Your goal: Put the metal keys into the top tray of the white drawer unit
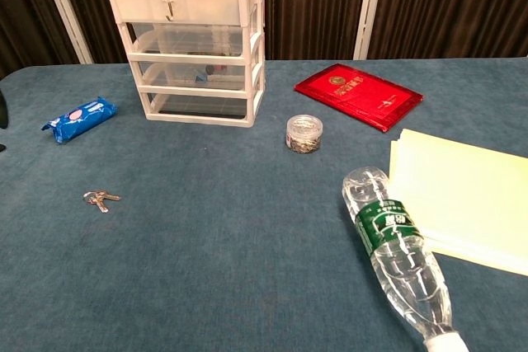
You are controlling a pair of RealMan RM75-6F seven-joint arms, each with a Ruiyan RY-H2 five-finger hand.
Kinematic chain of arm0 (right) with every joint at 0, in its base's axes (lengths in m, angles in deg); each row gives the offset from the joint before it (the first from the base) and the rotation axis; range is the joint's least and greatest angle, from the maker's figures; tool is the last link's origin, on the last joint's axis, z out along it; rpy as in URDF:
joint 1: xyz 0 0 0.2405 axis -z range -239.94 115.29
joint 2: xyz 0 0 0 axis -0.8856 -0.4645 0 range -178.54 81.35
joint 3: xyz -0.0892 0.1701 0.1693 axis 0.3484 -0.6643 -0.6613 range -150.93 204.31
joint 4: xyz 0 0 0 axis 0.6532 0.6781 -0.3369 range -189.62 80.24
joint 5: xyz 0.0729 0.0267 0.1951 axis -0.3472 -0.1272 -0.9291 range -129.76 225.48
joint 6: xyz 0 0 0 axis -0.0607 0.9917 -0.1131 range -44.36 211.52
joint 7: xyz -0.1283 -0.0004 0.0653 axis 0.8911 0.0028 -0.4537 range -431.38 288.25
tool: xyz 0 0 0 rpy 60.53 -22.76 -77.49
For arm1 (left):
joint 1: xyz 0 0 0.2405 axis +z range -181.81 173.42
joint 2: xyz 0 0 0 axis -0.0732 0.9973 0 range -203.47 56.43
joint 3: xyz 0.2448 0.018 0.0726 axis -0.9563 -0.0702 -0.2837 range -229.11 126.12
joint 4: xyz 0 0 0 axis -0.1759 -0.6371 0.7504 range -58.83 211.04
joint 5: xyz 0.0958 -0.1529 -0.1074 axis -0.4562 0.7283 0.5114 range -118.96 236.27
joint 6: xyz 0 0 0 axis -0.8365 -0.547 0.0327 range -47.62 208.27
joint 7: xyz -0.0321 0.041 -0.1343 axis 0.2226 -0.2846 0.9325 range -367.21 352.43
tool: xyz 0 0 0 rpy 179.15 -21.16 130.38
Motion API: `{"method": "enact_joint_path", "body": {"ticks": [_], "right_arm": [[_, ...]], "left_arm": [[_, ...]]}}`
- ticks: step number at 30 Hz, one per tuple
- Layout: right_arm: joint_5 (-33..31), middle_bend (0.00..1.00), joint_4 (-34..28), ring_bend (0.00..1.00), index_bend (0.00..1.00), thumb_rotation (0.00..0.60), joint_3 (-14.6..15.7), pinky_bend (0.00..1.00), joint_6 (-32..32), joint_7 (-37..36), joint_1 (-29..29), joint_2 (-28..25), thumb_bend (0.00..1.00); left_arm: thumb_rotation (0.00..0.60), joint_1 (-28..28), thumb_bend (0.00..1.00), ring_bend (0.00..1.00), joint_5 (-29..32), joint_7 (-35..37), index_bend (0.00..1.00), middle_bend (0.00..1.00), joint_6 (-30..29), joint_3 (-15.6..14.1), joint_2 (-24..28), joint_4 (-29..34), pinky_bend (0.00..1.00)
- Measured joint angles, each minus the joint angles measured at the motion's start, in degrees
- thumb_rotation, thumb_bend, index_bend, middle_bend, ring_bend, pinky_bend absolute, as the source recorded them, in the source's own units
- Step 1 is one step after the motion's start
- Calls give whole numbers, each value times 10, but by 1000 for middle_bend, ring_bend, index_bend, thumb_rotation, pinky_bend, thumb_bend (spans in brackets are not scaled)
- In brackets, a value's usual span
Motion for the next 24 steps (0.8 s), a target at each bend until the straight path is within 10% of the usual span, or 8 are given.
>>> {"method": "enact_joint_path", "body": {"ticks": [24], "right_arm": [[1, 0, -1, 0, 0, 600, -1, 0, 2, -9, -1, -1, 0]], "left_arm": [[600, -87, 331, 874, 141, -90, 522, 1000, 3, -12, -125, -65, 671]]}}
